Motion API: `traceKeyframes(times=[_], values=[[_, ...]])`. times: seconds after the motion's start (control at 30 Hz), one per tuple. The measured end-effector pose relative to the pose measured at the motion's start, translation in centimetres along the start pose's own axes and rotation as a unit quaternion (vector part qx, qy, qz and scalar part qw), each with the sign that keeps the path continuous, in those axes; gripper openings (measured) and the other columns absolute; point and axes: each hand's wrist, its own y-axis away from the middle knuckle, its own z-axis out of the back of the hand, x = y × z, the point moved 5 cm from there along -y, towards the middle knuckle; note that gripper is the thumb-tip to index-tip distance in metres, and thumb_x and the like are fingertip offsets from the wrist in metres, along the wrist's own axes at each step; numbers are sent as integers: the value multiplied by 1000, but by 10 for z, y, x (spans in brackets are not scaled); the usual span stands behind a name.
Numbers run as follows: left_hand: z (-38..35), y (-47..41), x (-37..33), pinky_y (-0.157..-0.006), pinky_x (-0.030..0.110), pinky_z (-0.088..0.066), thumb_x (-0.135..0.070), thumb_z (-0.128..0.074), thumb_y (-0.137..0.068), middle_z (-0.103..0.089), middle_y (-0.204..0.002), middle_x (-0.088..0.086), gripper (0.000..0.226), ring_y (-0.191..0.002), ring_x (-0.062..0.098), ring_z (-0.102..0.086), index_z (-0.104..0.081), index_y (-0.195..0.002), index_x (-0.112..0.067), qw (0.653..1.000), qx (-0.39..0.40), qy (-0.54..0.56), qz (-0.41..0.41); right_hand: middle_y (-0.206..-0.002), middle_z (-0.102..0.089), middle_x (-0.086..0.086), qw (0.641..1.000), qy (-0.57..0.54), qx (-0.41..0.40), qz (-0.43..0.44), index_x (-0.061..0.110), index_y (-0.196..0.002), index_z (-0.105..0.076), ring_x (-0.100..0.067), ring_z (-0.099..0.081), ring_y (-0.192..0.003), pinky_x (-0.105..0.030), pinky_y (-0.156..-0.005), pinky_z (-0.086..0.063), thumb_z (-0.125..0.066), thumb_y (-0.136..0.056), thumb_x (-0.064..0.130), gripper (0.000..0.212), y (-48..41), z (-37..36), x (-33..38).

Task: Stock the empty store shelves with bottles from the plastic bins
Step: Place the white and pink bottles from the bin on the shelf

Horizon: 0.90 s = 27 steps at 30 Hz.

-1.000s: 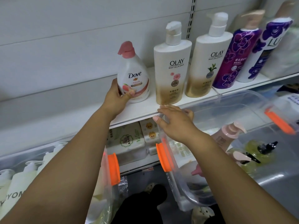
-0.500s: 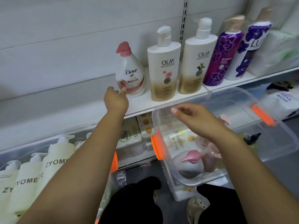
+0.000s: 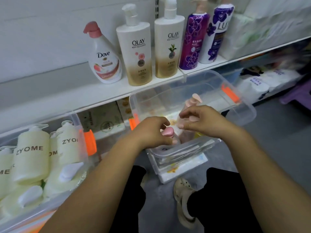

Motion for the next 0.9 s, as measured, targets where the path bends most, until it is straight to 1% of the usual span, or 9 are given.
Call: traceKeyframes(times=[0.07,0.13,0.2,0.33,0.4,0.5,0.67,0.77,0.9], values=[[-10,-12,-4,-86,38,-52,-47,-85,-69,-67,-108,-3,53,-100,19,-61,-66,-112,-23,995,14,-101,-11,-109,-66,19,999,47,1,-12,30,-114,-72,4,-60,-102,-4,-77,-39,-86,-72,47,48,1,2,-7],[-13,-22,-4,-77,34,-49,-52,-82,-69,-64,-104,-4,51,-98,21,-58,-64,-109,-26,981,15,-196,-11,-112,-67,16,998,59,7,-12,32,-114,-71,-1,-60,-103,-9,-74,-40,-86,-70,50,51,-2,2,-13],[-14,-31,-1,-75,33,-48,-57,-80,-68,-63,-103,-6,51,-98,21,-57,-63,-108,-29,975,25,-220,-9,-113,-66,15,998,67,16,-10,33,-114,-70,-4,-60,-104,-12,-73,-40,-85,-70,52,50,-6,2,-17],[-5,-48,8,-80,35,-48,-48,-83,-72,-63,-103,-3,46,-95,22,-57,-64,-106,-25,989,25,-148,0,-118,-65,14,998,63,26,-5,29,-117,-70,-5,-58,-109,-13,-81,-42,-86,-72,47,52,-11,6,-18],[0,-57,11,-78,32,-46,-41,-84,-75,-62,-97,-3,39,-93,22,-58,-63,-101,-20,995,14,-99,7,-119,-64,15,998,62,30,-5,29,-118,-69,-5,-58,-111,-19,-88,-44,-87,-70,47,54,-14,7,-19],[5,-69,14,-72,29,-41,-34,-84,-78,-61,-89,-5,31,-87,20,-58,-64,-95,-17,999,21,-46,19,-119,-64,16,997,62,46,-8,28,-120,-69,-5,-58,-113,-22,-93,-45,-87,-69,49,59,-19,3,-22],[8,-75,14,-68,28,-38,-32,-84,-78,-63,-94,0,33,-88,22,-59,-65,-98,-14,1000,9,-29,6,-120,-64,17,996,62,58,-11,28,-122,-67,-5,-58,-113,-20,-92,-44,-86,-67,56,65,-24,0,-21],[11,-70,10,-69,25,-35,-29,-83,-79,-61,-97,0,32,-91,22,-57,-60,-98,-18,999,-47,-19,14,-119,-64,17,996,65,52,-14,28,-123,-66,-5,-58,-112,-18,-91,-43,-87,-67,54,65,-24,-1,-20],[35,-52,5,-75,28,-40,-28,-81,-81,-64,-99,2,31,-92,22,-60,-63,-104,-16,985,-161,55,21,-116,-63,11,996,74,41,1,25,-127,-63,-6,-59,-110,-21,-97,-46,-90,-66,48,70,-27,-8,-13]])
